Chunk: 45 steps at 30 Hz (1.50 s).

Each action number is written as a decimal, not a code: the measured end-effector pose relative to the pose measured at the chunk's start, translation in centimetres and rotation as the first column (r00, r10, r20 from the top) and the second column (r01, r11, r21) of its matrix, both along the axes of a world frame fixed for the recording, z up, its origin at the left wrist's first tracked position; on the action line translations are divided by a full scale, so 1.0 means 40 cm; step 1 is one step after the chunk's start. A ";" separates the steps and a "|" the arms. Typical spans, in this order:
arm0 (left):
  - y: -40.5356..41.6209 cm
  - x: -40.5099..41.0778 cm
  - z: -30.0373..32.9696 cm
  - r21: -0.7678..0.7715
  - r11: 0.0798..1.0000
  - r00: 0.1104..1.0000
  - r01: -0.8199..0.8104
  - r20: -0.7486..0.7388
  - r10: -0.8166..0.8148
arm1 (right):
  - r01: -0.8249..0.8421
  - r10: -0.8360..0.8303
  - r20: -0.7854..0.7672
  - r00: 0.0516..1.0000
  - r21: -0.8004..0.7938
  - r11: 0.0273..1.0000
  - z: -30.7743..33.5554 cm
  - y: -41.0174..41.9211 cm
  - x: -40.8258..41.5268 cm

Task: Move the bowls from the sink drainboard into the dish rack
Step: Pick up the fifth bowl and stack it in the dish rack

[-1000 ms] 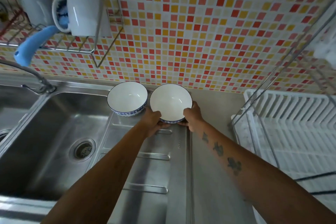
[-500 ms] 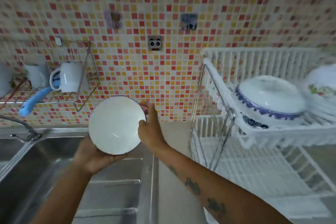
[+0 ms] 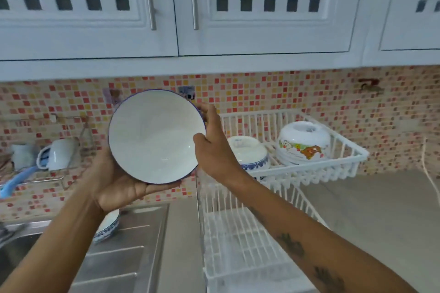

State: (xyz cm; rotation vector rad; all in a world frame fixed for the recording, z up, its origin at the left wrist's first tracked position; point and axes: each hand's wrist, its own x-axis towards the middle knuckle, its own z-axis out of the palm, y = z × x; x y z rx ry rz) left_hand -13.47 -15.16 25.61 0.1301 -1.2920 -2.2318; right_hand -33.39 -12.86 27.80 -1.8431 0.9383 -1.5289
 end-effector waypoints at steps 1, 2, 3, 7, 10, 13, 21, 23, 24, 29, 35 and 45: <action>0.017 -0.036 0.018 0.056 0.998 1.000 -0.011 -0.025 0.013 | 0.001 -0.001 -0.005 1.000 0.008 1.000 0.011 0.007 -0.040; 0.021 -0.067 0.030 0.064 0.989 0.991 -0.134 0.027 0.133 | 0.006 -0.006 -0.019 1.000 0.023 1.000 0.020 0.014 -0.078; 0.021 -0.100 0.044 0.021 0.966 0.963 -0.258 0.082 0.256 | 0.027 -0.026 -0.042 0.999 0.032 0.999 0.031 0.021 -0.120; 0.038 -0.230 0.110 -0.116 0.822 0.804 -0.558 0.172 0.570 | 0.127 -0.125 -0.066 0.990 0.029 0.991 0.084 0.051 -0.249; 0.032 -0.292 0.139 -0.273 0.710 0.685 -0.649 0.197 0.702 | 0.132 -0.128 -0.065 0.990 0.062 0.989 0.120 0.073 -0.307; 0.037 -0.353 0.160 -0.614 0.535 0.584 -0.580 0.145 0.799 | 0.166 -0.153 -0.092 0.984 0.151 0.974 0.135 0.057 -0.347; -0.054 -0.401 0.080 -0.924 0.056 0.189 -0.377 -0.018 0.982 | 0.144 -0.134 -0.054 0.990 0.415 0.898 0.094 -0.046 -0.358; -0.075 -0.408 0.058 -0.939 0.056 0.163 -0.340 0.000 0.987 | 0.146 -0.152 -0.026 0.988 0.459 0.876 0.076 -0.082 -0.349; -0.084 -0.413 0.049 -0.936 0.068 0.151 -0.346 0.016 0.988 | 0.153 -0.164 -0.017 0.986 0.474 0.867 0.064 -0.104 -0.348; -0.108 -0.426 0.011 -0.934 0.136 0.132 -0.330 0.097 0.987 | 0.187 -0.215 -0.004 0.977 0.511 0.839 -0.017 -0.172 -0.349; -0.111 -0.432 -0.015 -0.941 0.129 0.122 -0.311 0.095 0.988 | 0.213 -0.259 0.018 0.966 0.517 0.829 -0.053 -0.213 -0.361; -0.105 -0.441 -0.017 -0.965 0.217 0.082 -0.148 0.207 0.975 | 0.171 -0.184 -0.033 0.982 0.553 0.816 -0.076 -0.233 -0.373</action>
